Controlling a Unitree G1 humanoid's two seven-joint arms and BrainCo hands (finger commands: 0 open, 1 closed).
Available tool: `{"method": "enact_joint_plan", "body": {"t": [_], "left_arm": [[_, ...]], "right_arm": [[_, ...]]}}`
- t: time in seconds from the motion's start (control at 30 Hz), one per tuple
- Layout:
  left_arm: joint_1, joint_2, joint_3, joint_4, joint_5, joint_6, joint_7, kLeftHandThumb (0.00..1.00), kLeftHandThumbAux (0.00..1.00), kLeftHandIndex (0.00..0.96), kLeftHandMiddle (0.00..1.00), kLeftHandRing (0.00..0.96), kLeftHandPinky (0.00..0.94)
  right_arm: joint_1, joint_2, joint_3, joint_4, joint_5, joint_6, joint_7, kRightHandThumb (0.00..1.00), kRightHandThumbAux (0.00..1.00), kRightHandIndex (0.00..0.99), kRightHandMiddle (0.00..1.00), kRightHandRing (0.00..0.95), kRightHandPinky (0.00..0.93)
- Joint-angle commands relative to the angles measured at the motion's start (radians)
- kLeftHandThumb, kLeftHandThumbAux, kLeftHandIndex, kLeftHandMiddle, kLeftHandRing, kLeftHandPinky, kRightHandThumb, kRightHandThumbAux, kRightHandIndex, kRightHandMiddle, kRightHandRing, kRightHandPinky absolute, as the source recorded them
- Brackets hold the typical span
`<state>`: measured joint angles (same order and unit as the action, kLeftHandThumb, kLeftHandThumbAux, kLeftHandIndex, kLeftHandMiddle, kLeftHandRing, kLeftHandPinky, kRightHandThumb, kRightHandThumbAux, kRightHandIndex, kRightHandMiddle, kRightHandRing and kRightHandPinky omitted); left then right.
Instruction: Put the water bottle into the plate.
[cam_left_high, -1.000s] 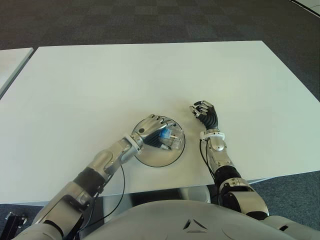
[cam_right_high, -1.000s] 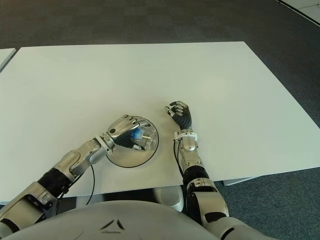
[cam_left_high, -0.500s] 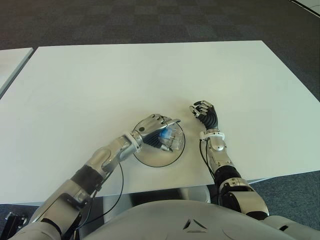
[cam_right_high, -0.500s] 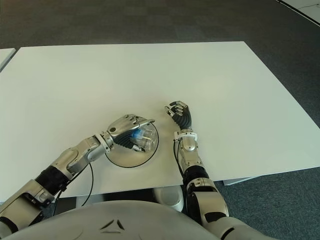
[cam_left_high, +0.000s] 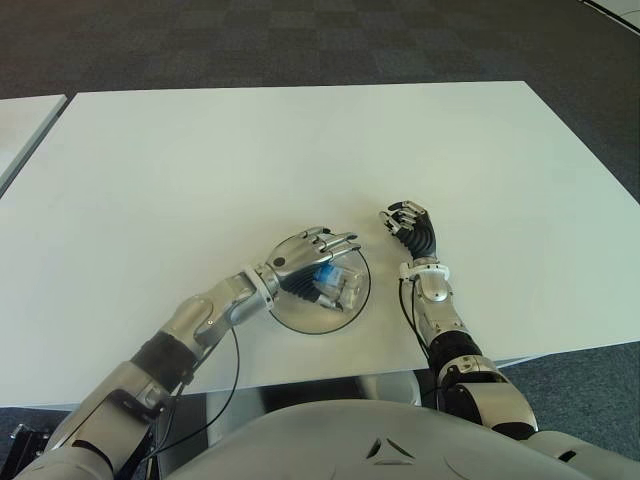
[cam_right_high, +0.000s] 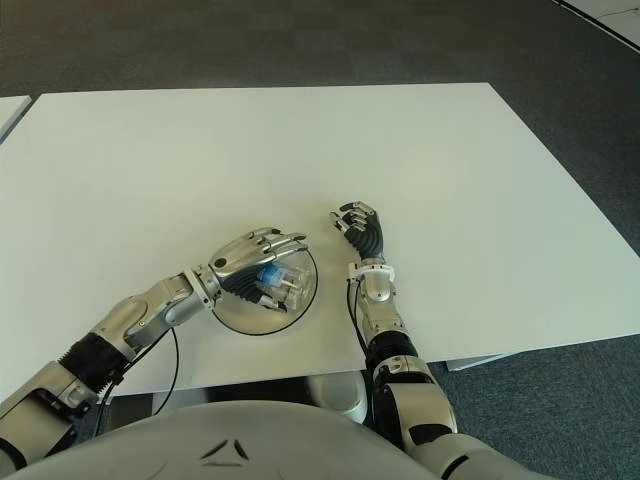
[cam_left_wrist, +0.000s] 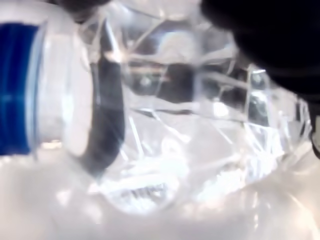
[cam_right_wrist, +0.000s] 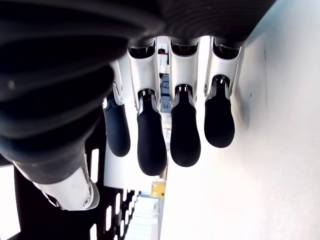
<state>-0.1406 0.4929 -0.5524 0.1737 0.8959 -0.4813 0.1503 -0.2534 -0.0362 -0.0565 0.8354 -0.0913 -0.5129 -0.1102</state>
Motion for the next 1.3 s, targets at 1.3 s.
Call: {"method": "enact_joint_plan", "body": {"t": [1.3], "left_arm": [[0.044, -0.072, 0.109, 0.017, 0.0, -0.183, 0.607, 0.173, 0.117, 0.0, 0.0, 0.0, 0.0]], "right_arm": [[0.076, 0.011, -0.001, 0.076, 0.016, 0.091, 0.016, 0.707, 0.725, 0.435, 0.666, 0.661, 0.657]]}}
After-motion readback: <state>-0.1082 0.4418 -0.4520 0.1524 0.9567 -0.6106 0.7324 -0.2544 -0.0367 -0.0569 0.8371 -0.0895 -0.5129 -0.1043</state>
